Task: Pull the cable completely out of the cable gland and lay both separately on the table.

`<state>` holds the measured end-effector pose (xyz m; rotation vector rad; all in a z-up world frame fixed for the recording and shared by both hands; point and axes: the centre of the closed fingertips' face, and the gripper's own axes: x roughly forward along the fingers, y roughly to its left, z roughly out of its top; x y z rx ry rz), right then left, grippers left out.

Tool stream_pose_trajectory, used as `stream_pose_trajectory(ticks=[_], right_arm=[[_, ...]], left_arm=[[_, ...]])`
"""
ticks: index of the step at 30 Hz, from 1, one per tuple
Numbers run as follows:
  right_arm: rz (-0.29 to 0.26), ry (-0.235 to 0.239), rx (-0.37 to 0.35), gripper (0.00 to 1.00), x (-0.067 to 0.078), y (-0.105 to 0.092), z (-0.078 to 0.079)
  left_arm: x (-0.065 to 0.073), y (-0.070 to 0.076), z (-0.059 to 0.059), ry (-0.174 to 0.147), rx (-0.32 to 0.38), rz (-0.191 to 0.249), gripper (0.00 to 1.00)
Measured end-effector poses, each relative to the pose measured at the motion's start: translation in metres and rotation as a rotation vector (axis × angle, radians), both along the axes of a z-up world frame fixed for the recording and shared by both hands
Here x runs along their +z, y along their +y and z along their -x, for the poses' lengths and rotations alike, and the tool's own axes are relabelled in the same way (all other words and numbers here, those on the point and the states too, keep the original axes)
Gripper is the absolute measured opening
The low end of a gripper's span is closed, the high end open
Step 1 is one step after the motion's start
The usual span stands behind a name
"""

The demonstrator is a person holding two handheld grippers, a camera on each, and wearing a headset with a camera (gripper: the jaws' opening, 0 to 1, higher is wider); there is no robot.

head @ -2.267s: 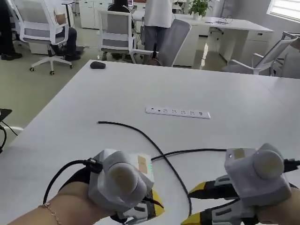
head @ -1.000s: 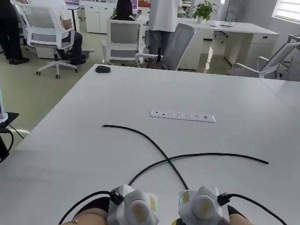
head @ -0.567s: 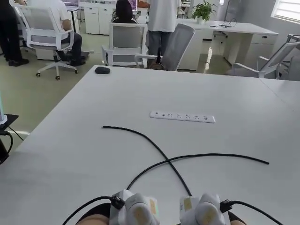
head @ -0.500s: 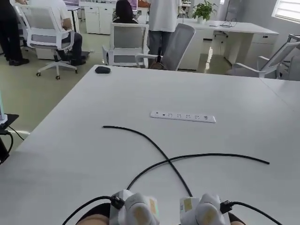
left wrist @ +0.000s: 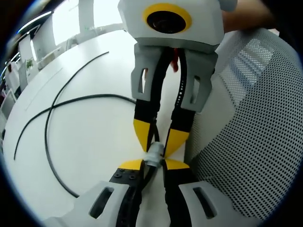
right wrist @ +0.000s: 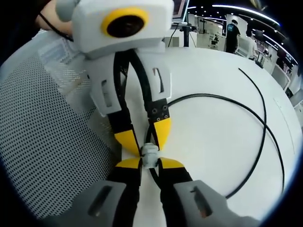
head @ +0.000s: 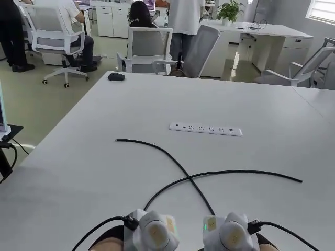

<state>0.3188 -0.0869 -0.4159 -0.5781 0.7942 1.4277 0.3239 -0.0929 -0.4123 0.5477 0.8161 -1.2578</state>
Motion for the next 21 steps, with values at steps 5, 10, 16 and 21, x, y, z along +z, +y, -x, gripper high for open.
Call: stream_pose_trajectory(ticks=[5, 10, 16, 21], right_arm=[[-0.078, 0.000, -0.017, 0.12, 0.025, 0.002, -0.009], [-0.225, 0.062, -0.102, 0.12, 0.059, 0.001, -0.018], [-0.336, 0.092, -0.164, 0.12, 0.099, -0.001, -0.026], [-0.425, 0.139, -0.210, 0.12, 0.121, 0.000, -0.029]], left_arm=[[0.024, 0.003, -0.010, 0.030, 0.028, 0.067, 0.17], [0.058, 0.005, -0.018, 0.072, 0.085, 0.198, 0.17], [0.097, 0.006, -0.026, 0.018, 0.121, 0.302, 0.17], [0.122, 0.006, -0.030, -0.089, 0.113, 0.334, 0.17]])
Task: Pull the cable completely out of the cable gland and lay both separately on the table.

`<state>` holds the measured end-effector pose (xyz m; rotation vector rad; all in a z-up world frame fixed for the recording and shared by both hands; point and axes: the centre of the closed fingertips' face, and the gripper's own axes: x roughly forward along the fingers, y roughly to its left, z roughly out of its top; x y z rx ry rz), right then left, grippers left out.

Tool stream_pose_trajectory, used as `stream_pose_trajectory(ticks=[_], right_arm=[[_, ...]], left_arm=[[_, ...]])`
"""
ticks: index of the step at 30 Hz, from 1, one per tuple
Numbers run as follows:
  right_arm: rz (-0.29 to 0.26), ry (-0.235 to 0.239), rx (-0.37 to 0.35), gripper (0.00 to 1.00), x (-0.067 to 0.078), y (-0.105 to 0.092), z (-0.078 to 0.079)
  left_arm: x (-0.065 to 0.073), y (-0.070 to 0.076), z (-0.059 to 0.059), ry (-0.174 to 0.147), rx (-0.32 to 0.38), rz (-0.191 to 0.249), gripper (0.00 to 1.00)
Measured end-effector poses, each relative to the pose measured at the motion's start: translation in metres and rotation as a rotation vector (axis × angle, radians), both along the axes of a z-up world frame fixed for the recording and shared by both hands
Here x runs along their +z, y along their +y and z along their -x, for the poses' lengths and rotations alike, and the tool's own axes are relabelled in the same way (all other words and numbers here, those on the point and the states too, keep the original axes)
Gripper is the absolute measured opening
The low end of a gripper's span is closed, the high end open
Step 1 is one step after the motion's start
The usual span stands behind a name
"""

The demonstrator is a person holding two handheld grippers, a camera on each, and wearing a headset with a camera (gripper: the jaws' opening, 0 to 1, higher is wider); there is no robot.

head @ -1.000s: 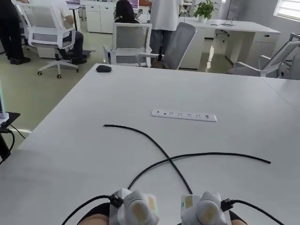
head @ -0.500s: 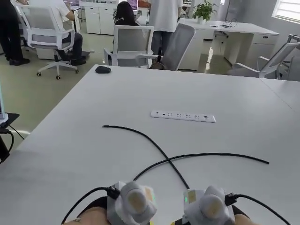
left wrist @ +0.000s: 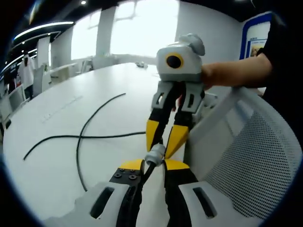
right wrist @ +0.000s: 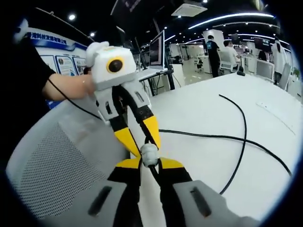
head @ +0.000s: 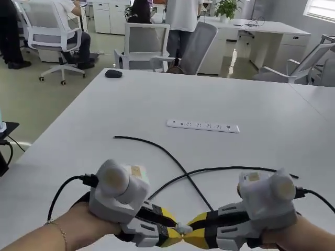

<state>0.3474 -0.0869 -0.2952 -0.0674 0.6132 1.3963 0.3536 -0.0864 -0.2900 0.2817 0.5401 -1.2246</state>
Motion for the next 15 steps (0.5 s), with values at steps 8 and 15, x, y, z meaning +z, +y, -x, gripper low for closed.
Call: stream_pose_trajectory(ticks=[8, 15], right_arm=[[-0.050, 0.153, 0.041, 0.12, 0.018, -0.005, 0.011], [-0.076, 0.240, 0.053, 0.12, 0.030, -0.009, 0.015]], left_arm=[[0.028, -0.007, 0.006, -0.239, -0.065, -0.034, 0.29], [0.039, -0.012, 0.017, -0.224, -0.060, 0.044, 0.27]])
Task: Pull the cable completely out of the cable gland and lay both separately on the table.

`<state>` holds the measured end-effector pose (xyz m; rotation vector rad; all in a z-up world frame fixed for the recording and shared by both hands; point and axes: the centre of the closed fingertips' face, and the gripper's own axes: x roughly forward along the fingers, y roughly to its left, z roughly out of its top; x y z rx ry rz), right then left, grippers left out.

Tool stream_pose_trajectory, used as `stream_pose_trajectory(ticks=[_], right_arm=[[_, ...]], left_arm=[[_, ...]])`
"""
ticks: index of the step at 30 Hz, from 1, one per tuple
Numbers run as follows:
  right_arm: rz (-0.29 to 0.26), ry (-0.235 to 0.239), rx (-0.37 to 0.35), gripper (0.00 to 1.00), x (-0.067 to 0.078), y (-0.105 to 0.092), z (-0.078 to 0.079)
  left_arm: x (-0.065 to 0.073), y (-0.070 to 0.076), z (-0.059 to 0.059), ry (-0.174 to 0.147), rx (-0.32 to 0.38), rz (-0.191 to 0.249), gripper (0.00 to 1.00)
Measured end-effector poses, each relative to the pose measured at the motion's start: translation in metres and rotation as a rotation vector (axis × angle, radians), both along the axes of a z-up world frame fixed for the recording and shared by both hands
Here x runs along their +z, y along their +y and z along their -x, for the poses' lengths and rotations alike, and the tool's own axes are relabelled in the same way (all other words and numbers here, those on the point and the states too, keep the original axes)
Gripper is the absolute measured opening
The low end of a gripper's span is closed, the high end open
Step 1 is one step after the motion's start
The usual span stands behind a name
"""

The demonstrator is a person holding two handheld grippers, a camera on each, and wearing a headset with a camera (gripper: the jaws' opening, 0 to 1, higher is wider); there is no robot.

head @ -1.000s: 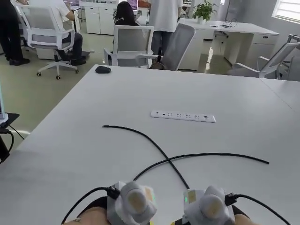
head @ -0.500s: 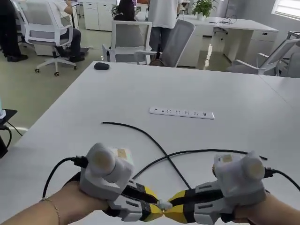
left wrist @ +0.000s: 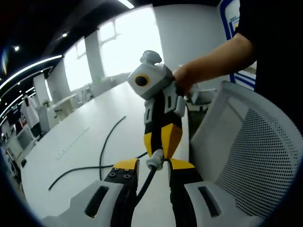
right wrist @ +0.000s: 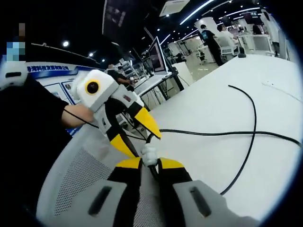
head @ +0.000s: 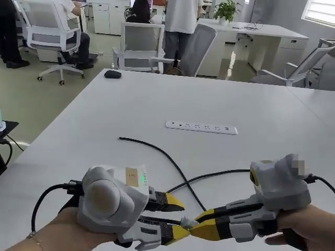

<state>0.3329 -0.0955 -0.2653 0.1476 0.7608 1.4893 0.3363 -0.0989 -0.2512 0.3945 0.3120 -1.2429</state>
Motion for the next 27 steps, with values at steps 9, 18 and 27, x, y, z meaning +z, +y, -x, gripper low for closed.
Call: stream_pose_trajectory(ticks=[9, 18, 27], right_arm=[[-0.135, 0.190, 0.057, 0.12, 0.028, 0.001, 0.025], [-0.166, 0.146, 0.046, 0.12, 0.024, 0.000, 0.022], [-0.176, 0.174, 0.045, 0.12, 0.026, -0.003, 0.026]], left_arm=[[0.018, -0.010, 0.021, 0.141, -0.088, 0.187, 0.23], [0.012, -0.011, 0.022, 0.183, -0.077, 0.148, 0.18], [0.014, -0.013, 0.025, 0.217, -0.085, 0.174, 0.17]])
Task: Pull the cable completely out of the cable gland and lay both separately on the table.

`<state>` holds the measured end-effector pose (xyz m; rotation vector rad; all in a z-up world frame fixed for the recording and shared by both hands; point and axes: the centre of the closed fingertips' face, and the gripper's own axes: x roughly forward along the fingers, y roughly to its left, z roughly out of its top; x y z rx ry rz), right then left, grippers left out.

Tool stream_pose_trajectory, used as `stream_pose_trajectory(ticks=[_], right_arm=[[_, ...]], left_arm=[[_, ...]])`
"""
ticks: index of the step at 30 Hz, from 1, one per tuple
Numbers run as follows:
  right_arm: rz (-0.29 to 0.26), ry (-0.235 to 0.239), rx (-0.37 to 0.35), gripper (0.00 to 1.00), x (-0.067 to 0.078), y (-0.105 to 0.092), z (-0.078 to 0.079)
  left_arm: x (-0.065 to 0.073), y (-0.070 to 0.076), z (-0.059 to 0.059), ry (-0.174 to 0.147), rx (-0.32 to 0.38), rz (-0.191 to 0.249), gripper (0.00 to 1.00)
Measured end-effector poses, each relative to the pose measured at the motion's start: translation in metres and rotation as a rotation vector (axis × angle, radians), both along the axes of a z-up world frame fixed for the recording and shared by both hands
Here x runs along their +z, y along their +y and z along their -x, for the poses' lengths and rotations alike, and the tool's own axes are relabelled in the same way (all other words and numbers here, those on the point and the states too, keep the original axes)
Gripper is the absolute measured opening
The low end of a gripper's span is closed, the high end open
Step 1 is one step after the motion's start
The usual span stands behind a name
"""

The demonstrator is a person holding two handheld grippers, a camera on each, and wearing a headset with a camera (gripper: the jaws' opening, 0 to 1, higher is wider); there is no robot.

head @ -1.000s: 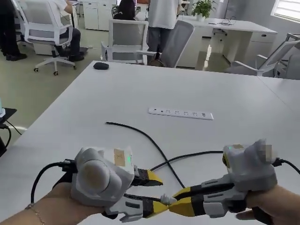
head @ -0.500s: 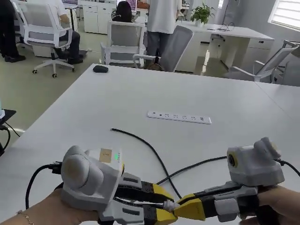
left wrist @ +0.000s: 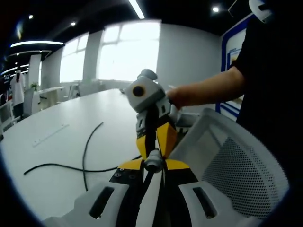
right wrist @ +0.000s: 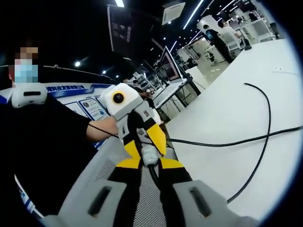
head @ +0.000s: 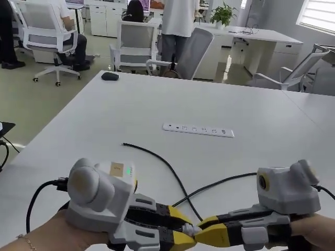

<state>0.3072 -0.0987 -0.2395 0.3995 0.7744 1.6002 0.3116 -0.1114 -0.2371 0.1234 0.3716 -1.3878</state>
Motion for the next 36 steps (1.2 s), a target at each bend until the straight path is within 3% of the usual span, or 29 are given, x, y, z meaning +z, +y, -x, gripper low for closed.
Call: stream_pose_trajectory(ticks=[4, 5, 9, 10, 13, 14, 17, 19, 20, 21, 22, 23, 25, 26, 28, 29, 33, 36], right_arm=[[0.025, -0.001, -0.037, 0.12, 0.000, 0.001, -0.007], [0.030, -0.011, -0.038, 0.12, 0.001, 0.001, -0.007], [0.101, -0.076, -0.015, 0.12, -0.005, 0.002, -0.007], [0.116, -0.114, 0.002, 0.11, -0.006, 0.002, -0.006], [0.130, -0.154, 0.022, 0.11, -0.003, 0.003, -0.003], [0.133, -0.201, 0.037, 0.11, -0.003, 0.003, -0.004], [0.160, -0.250, 0.055, 0.11, -0.004, 0.004, -0.001], [0.188, -0.313, 0.068, 0.11, -0.007, 0.004, -0.001], [0.195, -0.321, 0.078, 0.11, -0.007, 0.004, 0.001], [0.201, -0.327, 0.083, 0.11, -0.006, 0.004, 0.002], [0.213, -0.349, 0.087, 0.11, -0.006, 0.004, 0.002], [0.223, -0.382, 0.100, 0.11, -0.006, 0.004, 0.003], [0.233, -0.455, 0.130, 0.10, -0.006, 0.003, 0.006], [0.239, -0.498, 0.156, 0.10, -0.006, 0.004, 0.008], [0.264, -0.495, 0.154, 0.10, -0.007, 0.005, 0.008], [0.274, -0.548, 0.176, 0.10, -0.007, 0.005, 0.008], [0.313, -0.608, 0.208, 0.10, -0.009, 0.007, 0.011], [0.348, -0.713, 0.251, 0.10, -0.009, 0.008, 0.012]], left_arm=[[-0.002, 0.002, -0.006, 0.024, 0.039, -0.002, 0.17], [-0.002, 0.002, -0.008, 0.042, 0.048, 0.006, 0.17], [-0.009, 0.003, -0.008, 0.102, 0.049, 0.008, 0.17], [-0.010, 0.003, -0.007, 0.124, 0.051, 0.011, 0.17], [-0.010, 0.004, -0.005, 0.133, 0.044, 0.013, 0.17], [-0.009, 0.004, -0.004, 0.131, 0.042, 0.014, 0.17], [-0.011, 0.004, -0.002, 0.156, 0.041, 0.009, 0.17], [-0.014, 0.004, -0.003, 0.164, 0.043, -0.001, 0.17], [-0.015, 0.004, -0.001, 0.187, 0.042, -0.003, 0.17], [-0.016, 0.004, 0.001, 0.231, 0.048, 0.002, 0.16], [-0.015, 0.004, 0.000, 0.221, 0.049, 0.005, 0.16], [-0.015, 0.004, 0.002, 0.231, 0.043, 0.004, 0.16], [-0.017, 0.004, 0.004, 0.254, 0.037, 0.003, 0.17], [-0.017, 0.004, 0.005, 0.285, 0.037, 0.008, 0.16], [-0.017, 0.004, 0.005, 0.270, 0.031, 0.005, 0.16], [-0.017, 0.004, 0.005, 0.271, 0.029, 0.005, 0.16], [-0.019, 0.005, 0.006, 0.288, 0.018, 0.000, 0.16], [-0.019, 0.007, 0.008, 0.318, 0.016, 0.003, 0.16]])
